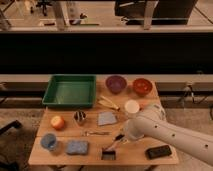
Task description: Wipe tray with brush
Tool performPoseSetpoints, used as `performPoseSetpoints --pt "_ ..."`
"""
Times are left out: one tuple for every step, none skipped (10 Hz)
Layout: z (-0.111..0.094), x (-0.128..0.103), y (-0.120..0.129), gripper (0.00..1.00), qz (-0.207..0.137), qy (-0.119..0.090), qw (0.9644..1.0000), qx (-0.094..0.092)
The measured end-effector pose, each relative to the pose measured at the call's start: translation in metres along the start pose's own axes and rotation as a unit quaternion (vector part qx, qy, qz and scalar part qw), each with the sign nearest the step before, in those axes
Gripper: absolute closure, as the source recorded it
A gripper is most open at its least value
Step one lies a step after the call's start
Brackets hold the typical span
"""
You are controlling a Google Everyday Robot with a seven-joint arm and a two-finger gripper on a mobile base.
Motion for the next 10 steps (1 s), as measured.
performPoseSetpoints --pt "-0.004 -0.001 -0.004 1.00 -0.002 0.000 1.0000 0.002" --pt "-0.005 -0.002 -0.007 1.00 -0.006 -0.001 1.0000 0.002" --pt "-0.007 -0.006 -0.016 1.00 -0.014 -0.003 0.9999 0.003" --pt "-0.007 -0.012 -0.026 1.00 -0.022 -0.006 0.9997 0.004" --pt "-0.007 -0.017 -0.033 1.00 -0.028 -0.007 0.9996 0.004" --pt "-0.005 -0.027 -0.044 1.00 -0.038 -0.007 0.9992 0.005" --pt "-0.002 -0.040 -0.058 1.00 -0.050 -0.007 0.9987 0.007" --pt "0.000 -0.053 -0.068 1.00 -0.061 -0.006 0.9981 0.007" --pt "0.003 -0.067 -0.079 1.00 -0.072 -0.005 0.9973 0.007" --pt "0.005 -0.079 -0.091 1.00 -0.082 -0.005 0.9966 0.006"
